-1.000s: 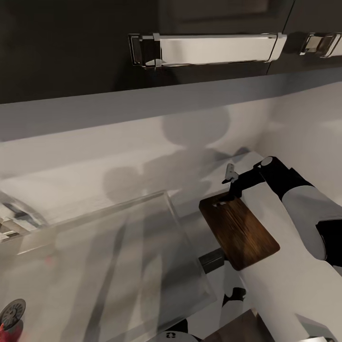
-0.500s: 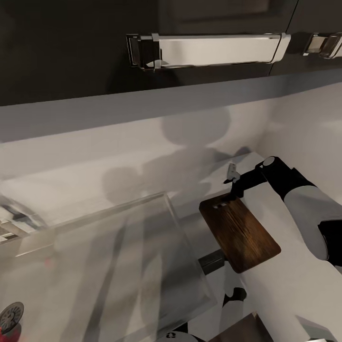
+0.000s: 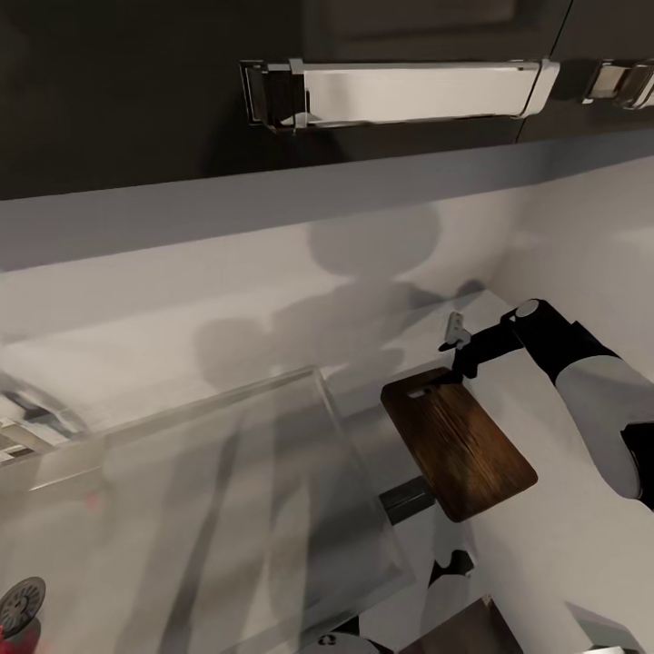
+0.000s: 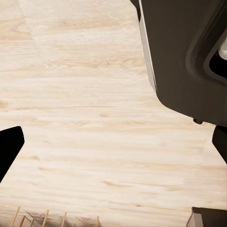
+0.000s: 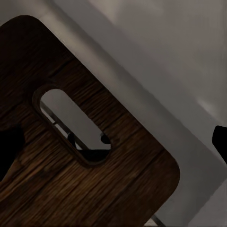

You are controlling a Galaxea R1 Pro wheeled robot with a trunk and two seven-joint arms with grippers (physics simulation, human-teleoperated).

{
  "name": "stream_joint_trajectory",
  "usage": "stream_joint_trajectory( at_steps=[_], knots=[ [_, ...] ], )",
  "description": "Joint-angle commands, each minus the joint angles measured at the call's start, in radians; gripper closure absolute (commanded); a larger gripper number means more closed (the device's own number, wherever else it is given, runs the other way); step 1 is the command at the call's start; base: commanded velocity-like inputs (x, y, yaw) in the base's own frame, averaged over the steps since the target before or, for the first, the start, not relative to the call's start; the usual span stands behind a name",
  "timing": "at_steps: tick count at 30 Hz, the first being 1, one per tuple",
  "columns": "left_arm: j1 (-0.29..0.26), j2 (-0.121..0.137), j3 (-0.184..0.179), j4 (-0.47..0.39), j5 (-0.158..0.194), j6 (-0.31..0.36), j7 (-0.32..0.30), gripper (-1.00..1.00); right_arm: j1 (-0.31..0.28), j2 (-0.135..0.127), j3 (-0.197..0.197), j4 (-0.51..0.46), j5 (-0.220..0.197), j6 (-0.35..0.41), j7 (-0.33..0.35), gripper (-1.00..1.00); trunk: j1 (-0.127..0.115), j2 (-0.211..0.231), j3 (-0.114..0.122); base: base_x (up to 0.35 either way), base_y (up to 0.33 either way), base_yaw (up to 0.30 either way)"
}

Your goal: In the kitchen, take the Vidalia onion out of the sink, dice it on the chopping board with the paring knife, put the diced onion into the bowl on the countertop, then place both the paring knife and the chopping board into the sink.

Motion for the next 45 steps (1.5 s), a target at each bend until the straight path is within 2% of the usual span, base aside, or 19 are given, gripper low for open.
stream_joint_trajectory(
  at_steps=[1, 9, 17, 23, 40, 45],
  knots=[
    [0.000, 0.000, 0.001, 0.002, 0.002, -0.005, 0.000, -1.00, 0.000, -0.001, 0.003, -0.002, 0.000, 0.008, 0.004, -1.00, 0.001, -0.002, -0.003, 0.000, 0.000, 0.000],
    [0.000, -0.001, 0.001, 0.001, 0.002, -0.005, 0.000, -1.00, 0.000, -0.002, 0.000, -0.013, -0.001, 0.009, 0.003, -1.00, 0.001, -0.002, -0.013, 0.000, 0.000, 0.000],
    [0.000, -0.003, 0.001, 0.000, 0.001, -0.005, 0.000, -1.00, 0.000, -0.001, -0.001, -0.127, 0.000, 0.034, 0.005, -1.00, 0.001, -0.002, -0.016, 0.000, 0.000, 0.000],
    [0.000, -0.004, 0.001, 0.000, 0.002, -0.005, 0.000, -1.00, 0.000, -0.006, 0.000, -0.223, 0.004, 0.079, 0.095, -1.00, 0.001, -0.002, -0.016, 0.000, 0.000, 0.000],
    [0.000, -0.004, 0.001, 0.002, 0.002, -0.005, 0.000, -1.00, 0.000, -0.060, -0.003, -0.232, 0.000, 0.073, 0.135, -1.00, 0.001, -0.002, -0.016, 0.000, 0.000, 0.000],
    [0.000, -0.004, 0.001, 0.005, 0.002, -0.005, 0.000, -1.00, 0.000, -0.060, -0.004, -0.231, -0.004, 0.071, 0.139, -1.00, 0.001, -0.002, -0.016, 0.000, 0.000, 0.000]
  ],
)
